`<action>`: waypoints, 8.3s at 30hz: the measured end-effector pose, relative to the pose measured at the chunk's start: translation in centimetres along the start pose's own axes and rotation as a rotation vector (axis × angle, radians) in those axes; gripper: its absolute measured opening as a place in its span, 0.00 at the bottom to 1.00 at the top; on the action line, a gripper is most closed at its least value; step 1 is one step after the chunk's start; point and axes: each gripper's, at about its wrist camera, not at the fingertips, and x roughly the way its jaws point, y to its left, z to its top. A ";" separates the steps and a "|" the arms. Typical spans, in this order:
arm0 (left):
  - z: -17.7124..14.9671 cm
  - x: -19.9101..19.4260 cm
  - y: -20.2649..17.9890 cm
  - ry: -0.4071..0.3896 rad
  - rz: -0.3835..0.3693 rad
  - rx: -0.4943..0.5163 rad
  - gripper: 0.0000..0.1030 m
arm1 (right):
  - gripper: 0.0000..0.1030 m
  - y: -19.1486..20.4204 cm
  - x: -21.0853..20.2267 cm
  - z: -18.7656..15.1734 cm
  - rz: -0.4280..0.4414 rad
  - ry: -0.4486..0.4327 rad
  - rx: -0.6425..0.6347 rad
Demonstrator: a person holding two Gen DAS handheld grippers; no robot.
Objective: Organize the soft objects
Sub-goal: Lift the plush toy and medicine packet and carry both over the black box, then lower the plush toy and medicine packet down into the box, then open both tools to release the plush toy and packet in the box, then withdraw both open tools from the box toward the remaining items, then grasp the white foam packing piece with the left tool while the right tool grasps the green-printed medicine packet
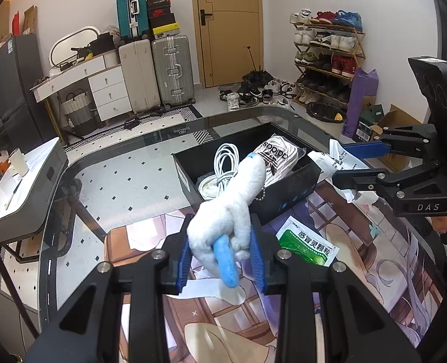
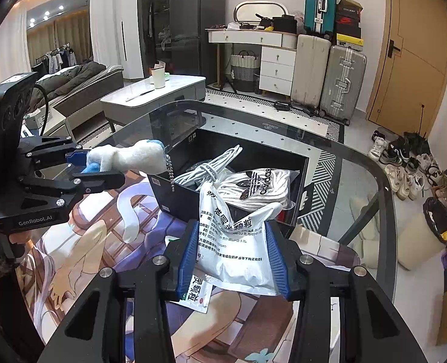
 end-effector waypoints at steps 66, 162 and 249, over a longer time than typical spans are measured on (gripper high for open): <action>5.6 9.8 0.5 0.106 -0.024 -0.066 0.31 | 0.42 -3.5 8.9 6.4 0.001 0.057 0.028; -4.3 -1.6 -2.8 0.092 -0.018 0.011 1.00 | 0.99 0.8 0.9 -4.3 0.056 0.019 0.105; -10.3 1.4 -4.4 0.243 -0.077 0.003 1.00 | 0.55 4.6 8.0 -7.2 0.019 0.149 0.004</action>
